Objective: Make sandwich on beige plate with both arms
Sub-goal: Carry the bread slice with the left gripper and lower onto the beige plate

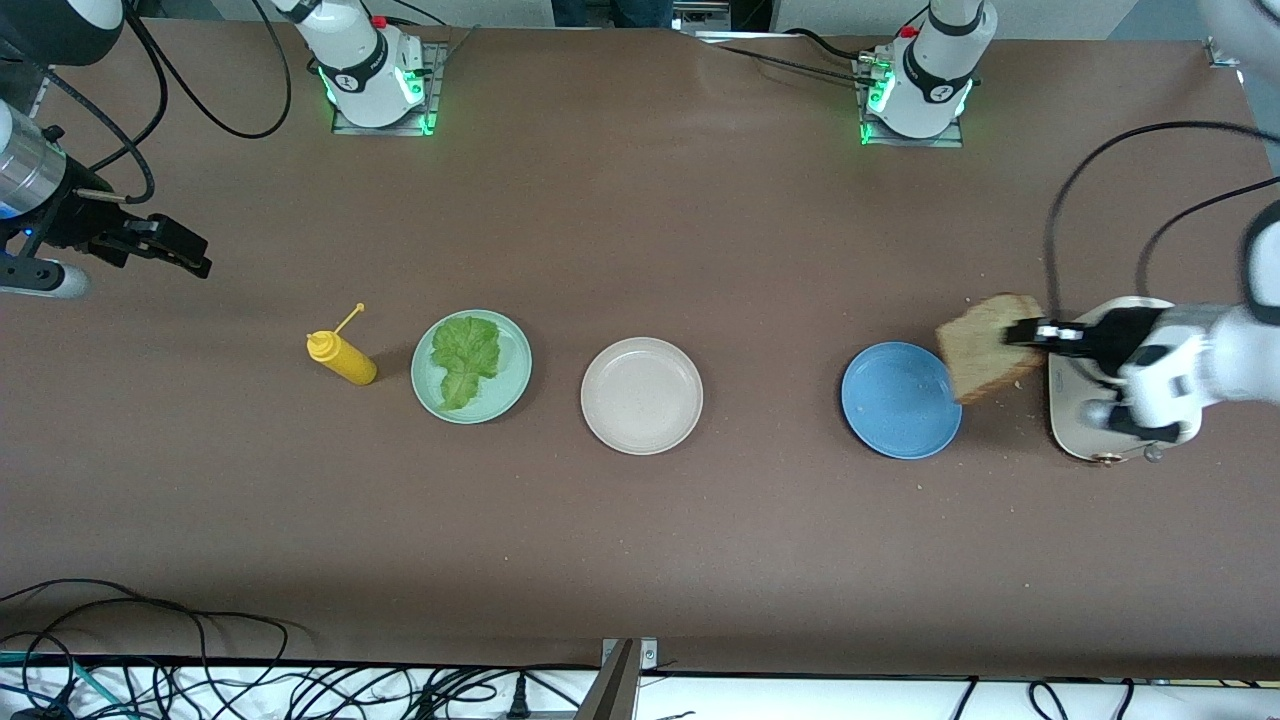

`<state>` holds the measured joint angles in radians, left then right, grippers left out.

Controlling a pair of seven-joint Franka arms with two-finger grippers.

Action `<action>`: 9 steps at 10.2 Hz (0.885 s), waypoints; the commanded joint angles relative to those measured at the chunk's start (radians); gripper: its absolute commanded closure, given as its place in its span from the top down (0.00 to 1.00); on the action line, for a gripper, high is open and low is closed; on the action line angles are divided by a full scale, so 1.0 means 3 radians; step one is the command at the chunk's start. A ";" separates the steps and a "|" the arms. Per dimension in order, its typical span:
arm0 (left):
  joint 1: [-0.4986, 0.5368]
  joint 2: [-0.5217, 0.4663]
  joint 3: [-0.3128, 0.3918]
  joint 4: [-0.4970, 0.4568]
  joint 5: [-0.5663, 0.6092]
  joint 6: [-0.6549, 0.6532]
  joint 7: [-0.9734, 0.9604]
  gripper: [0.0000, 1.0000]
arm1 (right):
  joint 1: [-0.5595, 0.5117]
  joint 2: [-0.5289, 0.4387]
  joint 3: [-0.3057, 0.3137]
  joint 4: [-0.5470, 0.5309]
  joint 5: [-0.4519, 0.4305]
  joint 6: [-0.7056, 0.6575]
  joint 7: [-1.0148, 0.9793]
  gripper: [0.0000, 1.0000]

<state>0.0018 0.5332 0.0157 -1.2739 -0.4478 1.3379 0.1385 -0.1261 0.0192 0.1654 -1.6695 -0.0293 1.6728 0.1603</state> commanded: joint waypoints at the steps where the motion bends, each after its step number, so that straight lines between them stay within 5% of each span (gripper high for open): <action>1: -0.0357 0.0318 0.0040 0.0100 -0.0611 -0.0067 -0.0134 0.00 | -0.0004 -0.0089 0.0021 -0.0095 -0.0056 0.0028 0.0043 1.00; 5: -0.0777 0.0707 0.0040 0.0125 -0.1869 0.0137 -0.0104 0.00 | -0.0004 -0.0084 0.0032 -0.0095 -0.0056 0.0028 0.0048 1.00; 9: -0.1212 0.1008 0.0040 0.0130 -0.2168 0.1300 -0.0058 0.00 | -0.0004 -0.0079 0.0032 -0.0095 -0.0051 0.0038 0.0048 1.00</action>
<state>-0.3290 0.7802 0.0124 -1.2713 -1.0553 1.6673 0.1045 -0.1256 0.0172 0.1696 -1.6742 -0.0297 1.6736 0.1604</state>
